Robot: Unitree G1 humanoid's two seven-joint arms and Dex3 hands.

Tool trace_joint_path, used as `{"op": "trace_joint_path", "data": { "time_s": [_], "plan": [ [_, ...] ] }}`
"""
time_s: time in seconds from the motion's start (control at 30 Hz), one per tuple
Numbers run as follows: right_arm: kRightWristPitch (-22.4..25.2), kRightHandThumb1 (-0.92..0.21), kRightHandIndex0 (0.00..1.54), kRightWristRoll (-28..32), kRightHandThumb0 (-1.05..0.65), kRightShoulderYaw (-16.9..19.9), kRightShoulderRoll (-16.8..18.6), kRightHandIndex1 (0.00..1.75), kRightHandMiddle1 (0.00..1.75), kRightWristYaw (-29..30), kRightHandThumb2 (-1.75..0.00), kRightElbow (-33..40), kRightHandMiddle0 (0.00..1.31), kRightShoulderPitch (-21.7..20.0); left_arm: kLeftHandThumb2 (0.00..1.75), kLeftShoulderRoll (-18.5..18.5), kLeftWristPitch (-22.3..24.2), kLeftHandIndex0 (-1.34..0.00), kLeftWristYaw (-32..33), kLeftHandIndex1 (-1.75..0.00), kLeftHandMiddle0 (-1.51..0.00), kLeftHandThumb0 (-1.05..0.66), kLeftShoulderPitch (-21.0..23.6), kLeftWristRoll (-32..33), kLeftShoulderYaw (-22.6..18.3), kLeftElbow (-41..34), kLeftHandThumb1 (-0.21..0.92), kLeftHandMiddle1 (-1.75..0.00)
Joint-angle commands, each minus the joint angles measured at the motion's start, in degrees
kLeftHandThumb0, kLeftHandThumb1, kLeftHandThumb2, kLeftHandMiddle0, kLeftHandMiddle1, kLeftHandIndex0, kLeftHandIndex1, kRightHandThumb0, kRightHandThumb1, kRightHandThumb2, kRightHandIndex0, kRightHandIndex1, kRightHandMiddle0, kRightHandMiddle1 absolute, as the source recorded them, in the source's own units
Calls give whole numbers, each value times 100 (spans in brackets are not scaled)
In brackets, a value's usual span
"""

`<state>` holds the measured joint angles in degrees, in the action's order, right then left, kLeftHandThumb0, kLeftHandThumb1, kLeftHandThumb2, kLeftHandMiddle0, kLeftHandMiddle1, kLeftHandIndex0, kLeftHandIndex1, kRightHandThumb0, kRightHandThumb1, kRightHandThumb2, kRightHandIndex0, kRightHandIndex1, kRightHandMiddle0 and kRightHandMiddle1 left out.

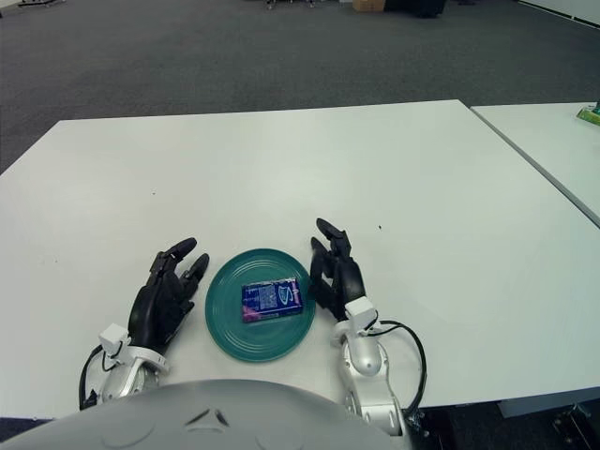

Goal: Put the gum into the plate.

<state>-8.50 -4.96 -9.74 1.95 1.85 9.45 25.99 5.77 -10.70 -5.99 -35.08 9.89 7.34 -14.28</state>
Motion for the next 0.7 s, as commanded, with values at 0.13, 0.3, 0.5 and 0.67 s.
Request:
{"op": "trace_joint_path", "data": {
  "time_s": [0.13,0.3,0.5,0.67],
  "plan": [
    [126,-92,41,113,-80,55,44,1,47,35,-94,-223,0,237,92,7,-157,-11,159,-103,-56,-99,45,-150,-96,71,92,-15],
    [-14,-92,41,189,-79,110,47,1,47,33,-94,-300,0,235,92,40,-245,-10,263,-102,-56,-97,40,-260,-108,83,92,-16],
    [-354,-92,44,276,-80,208,37,2,49,9,-93,-581,0,205,92,69,-342,-6,385,-99,-54,-95,66,-342,-136,116,92,-16],
    [-548,-92,45,401,-80,277,92,2,52,-22,-92,-774,0,142,91,92,-419,-4,441,-98,-51,-94,94,-375,-155,177,92,-15]
  ]
}}
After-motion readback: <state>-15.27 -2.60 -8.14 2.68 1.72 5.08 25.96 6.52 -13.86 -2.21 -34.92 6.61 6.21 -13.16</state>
